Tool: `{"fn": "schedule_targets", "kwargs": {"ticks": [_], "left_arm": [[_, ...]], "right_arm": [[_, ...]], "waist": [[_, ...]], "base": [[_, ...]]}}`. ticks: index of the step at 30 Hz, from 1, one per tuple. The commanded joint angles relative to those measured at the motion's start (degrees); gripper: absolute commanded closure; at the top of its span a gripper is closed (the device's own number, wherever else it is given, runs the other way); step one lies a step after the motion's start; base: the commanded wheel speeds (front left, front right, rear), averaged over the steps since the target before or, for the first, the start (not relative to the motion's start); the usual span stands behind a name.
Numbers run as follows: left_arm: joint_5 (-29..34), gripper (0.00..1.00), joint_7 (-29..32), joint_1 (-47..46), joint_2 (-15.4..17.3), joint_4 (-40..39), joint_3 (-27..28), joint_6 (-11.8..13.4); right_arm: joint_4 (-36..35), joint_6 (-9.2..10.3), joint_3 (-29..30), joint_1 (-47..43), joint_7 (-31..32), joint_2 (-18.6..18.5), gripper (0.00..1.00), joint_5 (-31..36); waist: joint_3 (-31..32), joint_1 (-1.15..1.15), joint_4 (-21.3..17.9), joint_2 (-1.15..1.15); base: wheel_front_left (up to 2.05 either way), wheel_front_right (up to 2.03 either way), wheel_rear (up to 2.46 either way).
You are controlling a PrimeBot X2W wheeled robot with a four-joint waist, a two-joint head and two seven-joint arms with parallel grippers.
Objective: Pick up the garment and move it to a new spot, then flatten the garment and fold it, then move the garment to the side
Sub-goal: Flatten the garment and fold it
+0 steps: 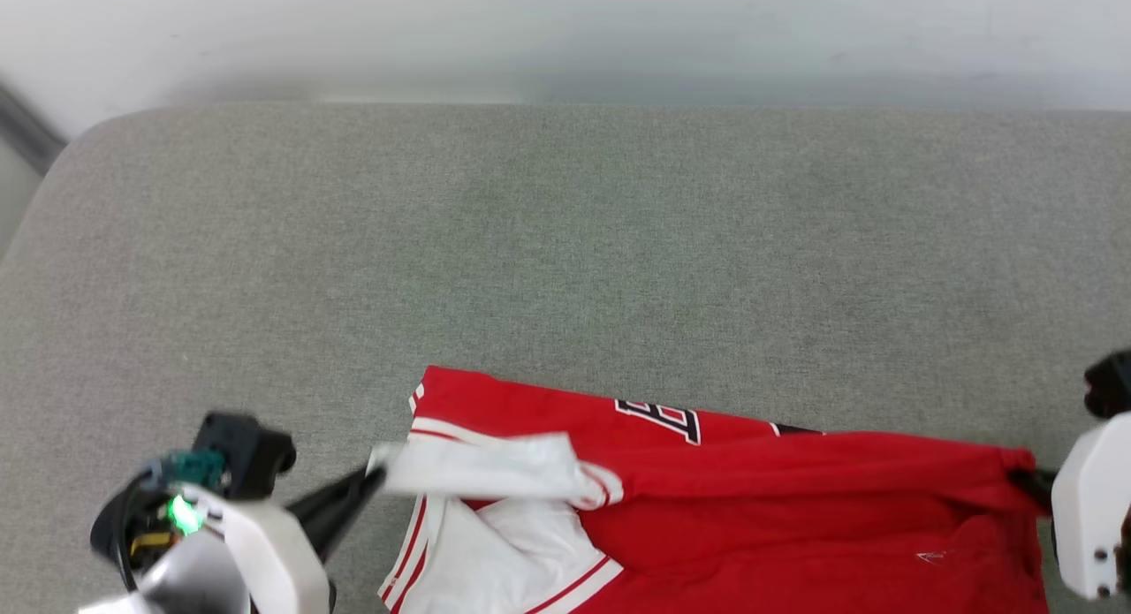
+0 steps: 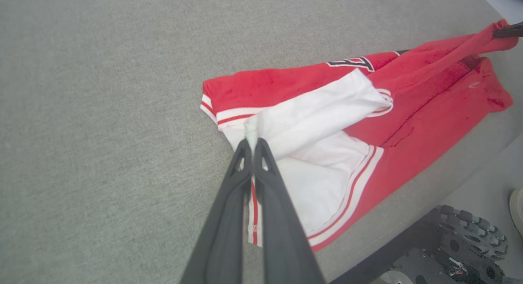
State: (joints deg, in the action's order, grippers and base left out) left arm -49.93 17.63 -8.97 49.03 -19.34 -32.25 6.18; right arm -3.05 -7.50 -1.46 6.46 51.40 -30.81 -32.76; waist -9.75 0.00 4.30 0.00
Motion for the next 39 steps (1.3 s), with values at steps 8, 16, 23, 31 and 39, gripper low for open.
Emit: {"fn": "schedule_targets", "kwargs": {"ticks": [8, 16, 23, 31, 39], "left_arm": [[-2.1, 1.0, 1.8, 7.5, 0.2, 3.1, -4.5, -0.7], [1.1, 1.0, 1.8, 4.5, -3.2, 9.3, -8.5, -3.9], [3.2, 0.0, 0.3, 2.5, -6.5, 14.8, -10.0, -4.4], [3.6, 0.0, -8.1, 1.4, -8.1, 13.3, -5.9, -3.5], [6.6, 0.0, -24.9, 2.2, -11.1, 12.1, 2.0, 1.4]], "right_arm": [[-1.6, 0.02, -1.7, -8.6, -0.6, -1.4, 1.0, 0.9], [0.7, 0.02, -5.7, -8.2, -2.9, -4.4, 1.0, 2.2], [3.9, 0.02, -7.0, -6.0, -6.5, -2.0, 0.0, -2.1], [0.2, 0.01, -3.7, -5.0, -7.5, -0.8, 0.0, -5.7], [-3.3, 0.01, 3.4, -5.5, -8.5, 4.0, 0.0, -4.2]], "waist": [[-0.7, 0.0, 0.0, 0.0], [-2.1, 0.0, 0.1, 0.0], [-1.2, 0.0, 0.2, 0.0], [2.5, 0.0, 0.0, 0.0], [4.5, 0.0, -0.1, 0.0]], "base": [[0.0, 0.0, 0.0], [0.0, 0.0, 0.0], [0.0, 0.0, 0.0], [0.0, 0.0, 0.0], [0.0, 0.0, 0.0]]}}
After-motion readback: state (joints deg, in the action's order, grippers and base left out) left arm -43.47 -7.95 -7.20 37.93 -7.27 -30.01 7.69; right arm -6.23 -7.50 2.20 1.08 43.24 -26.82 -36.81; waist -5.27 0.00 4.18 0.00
